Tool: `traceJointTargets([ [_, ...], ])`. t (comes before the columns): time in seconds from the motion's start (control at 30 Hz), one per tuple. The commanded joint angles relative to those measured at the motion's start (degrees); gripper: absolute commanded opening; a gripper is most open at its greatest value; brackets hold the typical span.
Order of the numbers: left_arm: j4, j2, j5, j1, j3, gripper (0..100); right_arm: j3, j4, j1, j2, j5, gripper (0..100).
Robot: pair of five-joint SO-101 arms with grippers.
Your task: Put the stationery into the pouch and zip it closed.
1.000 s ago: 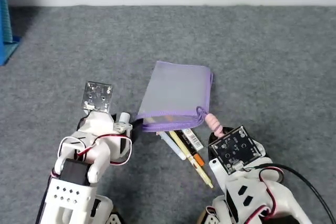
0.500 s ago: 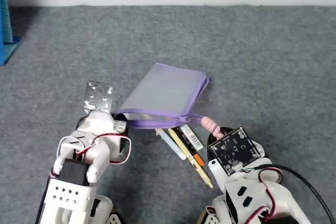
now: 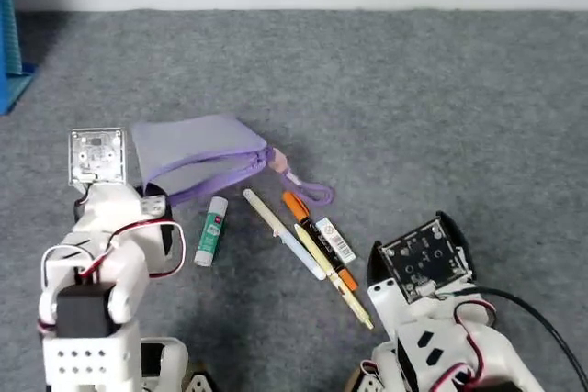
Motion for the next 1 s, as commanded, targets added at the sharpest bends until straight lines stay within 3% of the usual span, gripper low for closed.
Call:
traceJointTargets([
  [0.0,4.7,-0.9,-1.3,-0.4,-7.3,1,-0.4,1.6,1.6,0.7,-0.9,28.9],
  [0.13,8.5,-0.8,-2.7,-0.2,-12.1,1,2.0,0.8,7.9,1.3,-0.9,28.8],
  [0.3,9.0,-0.4,-5.6,-0.4,-15.6,1,7.5,-2.1,9.7,9.5,-1.0,24.7],
  [0.47,12.5,-0.4,-6.9,-0.4,-16.6,1,7.6,-10.0,7.3,21.1,-5.8,16.3],
  [0.77,18.5,-0.4,-9.8,-0.5,-16.3,1,7.7,-21.4,-2.9,41.8,-11.6,18.6],
  [0.97,18.8,-0.4,-9.8,-2.2,-16.3,1,7.7,-32.3,-5.8,55.8,-11.9,18.6],
])
